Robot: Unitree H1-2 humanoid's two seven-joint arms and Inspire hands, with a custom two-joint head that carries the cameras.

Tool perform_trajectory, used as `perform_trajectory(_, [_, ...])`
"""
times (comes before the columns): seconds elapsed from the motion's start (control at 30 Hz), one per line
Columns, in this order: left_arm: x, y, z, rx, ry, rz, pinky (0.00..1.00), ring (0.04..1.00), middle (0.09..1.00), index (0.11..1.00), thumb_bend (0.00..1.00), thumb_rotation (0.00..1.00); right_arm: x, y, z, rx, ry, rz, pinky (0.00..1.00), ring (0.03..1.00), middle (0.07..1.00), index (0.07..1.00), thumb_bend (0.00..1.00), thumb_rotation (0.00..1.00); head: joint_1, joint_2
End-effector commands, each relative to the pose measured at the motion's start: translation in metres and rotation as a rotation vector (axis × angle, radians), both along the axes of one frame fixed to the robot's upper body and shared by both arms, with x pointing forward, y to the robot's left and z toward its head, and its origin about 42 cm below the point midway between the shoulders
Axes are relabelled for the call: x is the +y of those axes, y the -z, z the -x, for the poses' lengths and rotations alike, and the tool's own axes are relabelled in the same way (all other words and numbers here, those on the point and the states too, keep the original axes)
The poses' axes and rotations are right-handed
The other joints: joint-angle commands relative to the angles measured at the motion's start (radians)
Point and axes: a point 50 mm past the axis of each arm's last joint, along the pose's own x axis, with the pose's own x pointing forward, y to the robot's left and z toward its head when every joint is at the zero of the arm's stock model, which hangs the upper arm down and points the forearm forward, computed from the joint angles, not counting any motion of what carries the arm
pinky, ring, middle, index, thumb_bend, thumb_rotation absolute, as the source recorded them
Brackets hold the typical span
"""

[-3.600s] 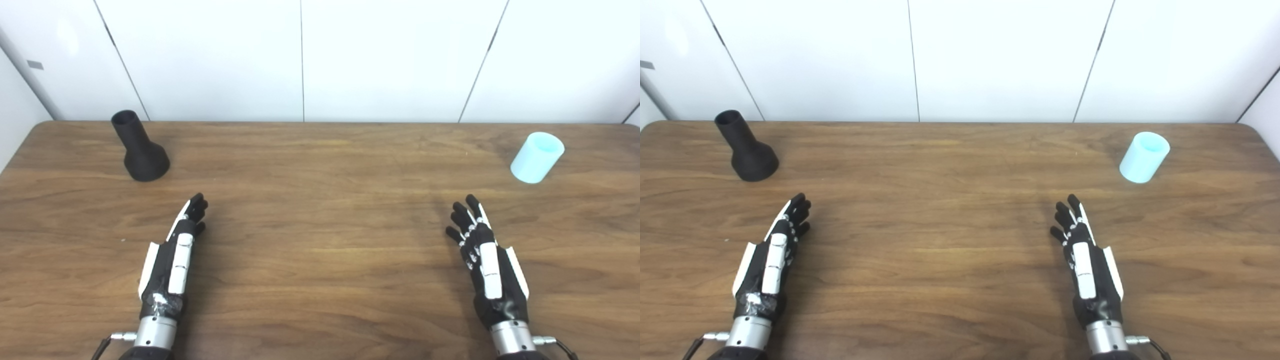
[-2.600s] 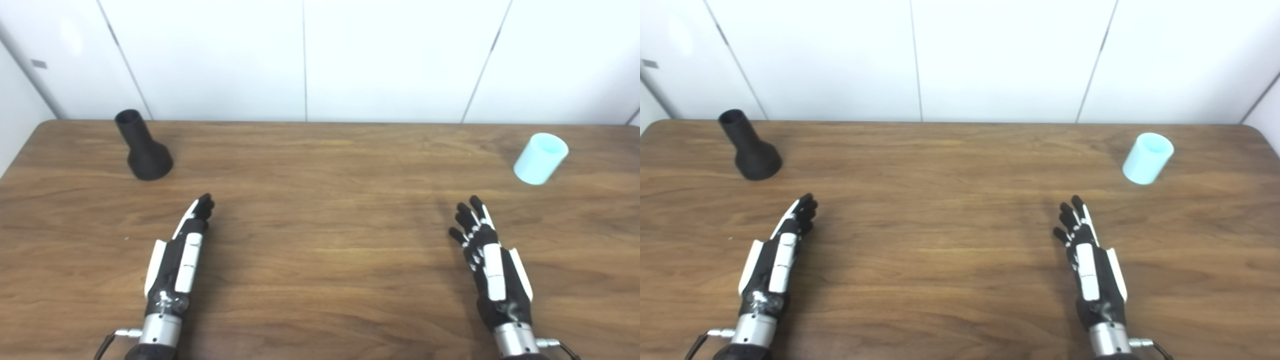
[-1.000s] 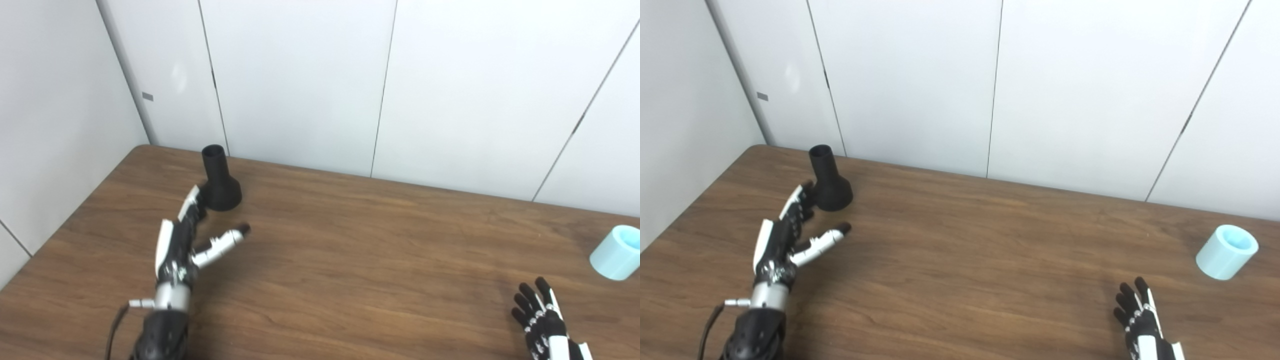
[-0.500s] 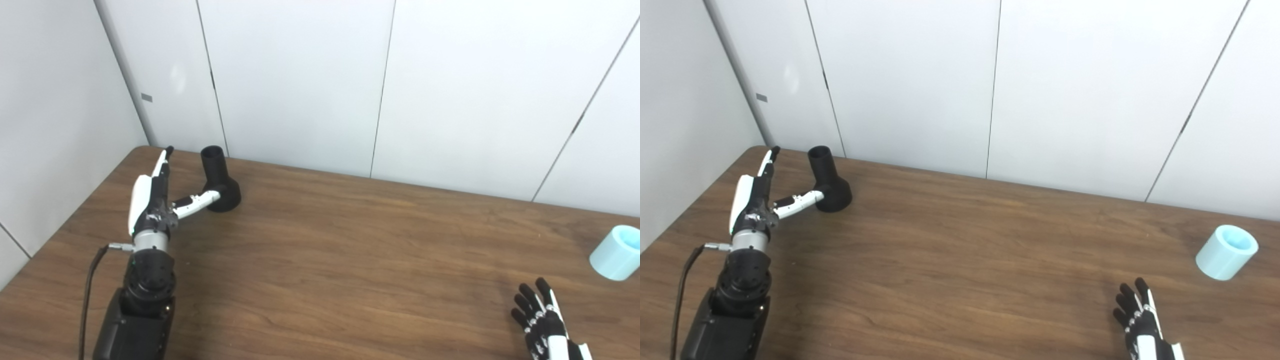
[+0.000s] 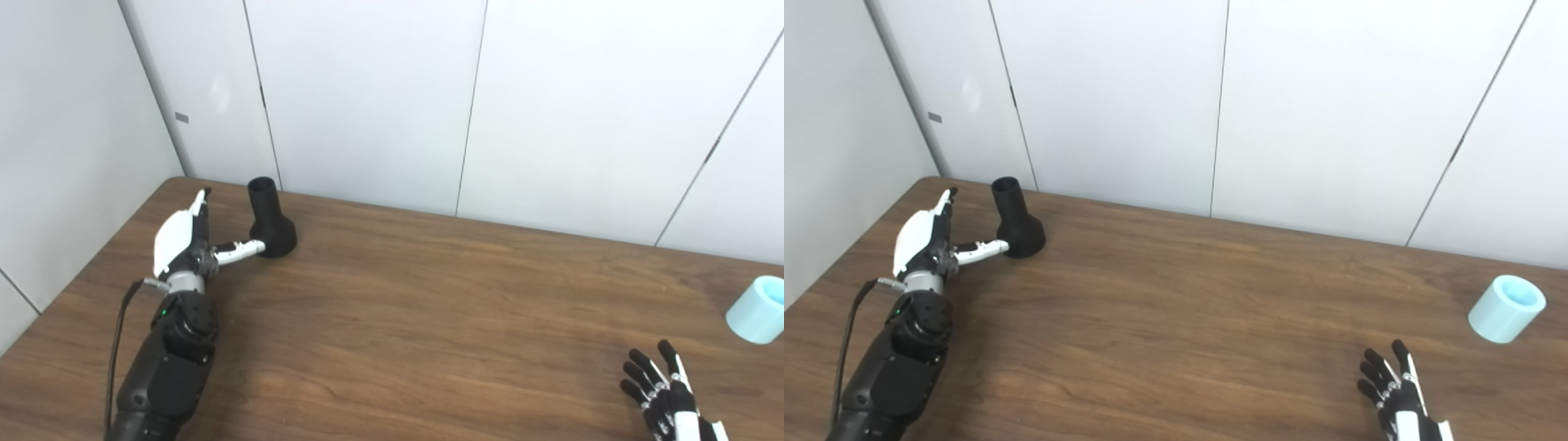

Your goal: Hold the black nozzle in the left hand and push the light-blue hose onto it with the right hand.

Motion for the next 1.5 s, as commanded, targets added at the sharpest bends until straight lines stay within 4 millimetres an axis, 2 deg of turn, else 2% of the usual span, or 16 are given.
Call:
perform_trajectory(0.0, [0.0, -0.03, -0.015, -0.055, 0.015, -0.081, 1.0, 0.981, 0.953, 0.946, 1.0, 0.38, 0.002, 0.016, 0.014, 0.067, -0.019, -0.006, 0.84, 0.885, 0.885, 0.971, 0.6, 1.0, 0.002, 0.003])
perform_trajectory(0.17, [-0.006, -0.031, -0.021, -0.039, 0.019, -0.109, 1.0, 0.989, 0.946, 0.919, 1.0, 0.4, 0.003, 0.014, 0.016, 0.07, -0.024, 0.001, 0.84, 0.894, 0.899, 0.971, 0.56, 1.0, 0.002, 0.007])
perform_trajectory(0.4, [-0.01, -0.029, -0.028, 0.007, 0.055, -0.134, 1.0, 1.0, 0.945, 0.924, 1.0, 0.41, 0.003, 0.012, 0.017, 0.073, -0.022, 0.009, 0.84, 0.895, 0.894, 0.968, 0.56, 1.0, 0.003, 0.014])
perform_trajectory(0.63, [0.001, -0.024, -0.036, 0.058, 0.018, -0.19, 1.0, 0.998, 0.929, 0.895, 1.0, 0.41, 0.004, 0.012, 0.017, 0.071, -0.016, 0.01, 0.84, 0.891, 0.888, 0.964, 0.56, 1.0, -0.001, 0.017])
perform_trajectory(0.83, [0.006, -0.02, -0.042, 0.071, 0.017, -0.159, 1.0, 0.974, 0.909, 0.868, 0.98, 0.35, 0.004, 0.011, 0.018, 0.069, -0.016, 0.015, 0.85, 0.895, 0.885, 0.972, 0.54, 1.0, -0.002, 0.021])
perform_trajectory(1.2, [-0.004, -0.013, -0.054, 0.113, 0.042, -0.177, 1.0, 0.983, 0.919, 0.88, 0.96, 0.33, 0.003, 0.01, 0.02, 0.069, -0.016, 0.027, 0.87, 0.898, 0.882, 0.988, 0.55, 1.0, -0.008, 0.025])
perform_trajectory(1.47, [-0.018, -0.014, -0.06, 0.137, 0.091, -0.192, 1.0, 0.983, 0.917, 0.898, 1.0, 0.39, 0.003, 0.009, 0.02, 0.072, -0.017, 0.022, 0.89, 0.909, 0.884, 0.993, 0.54, 1.0, -0.009, 0.032])
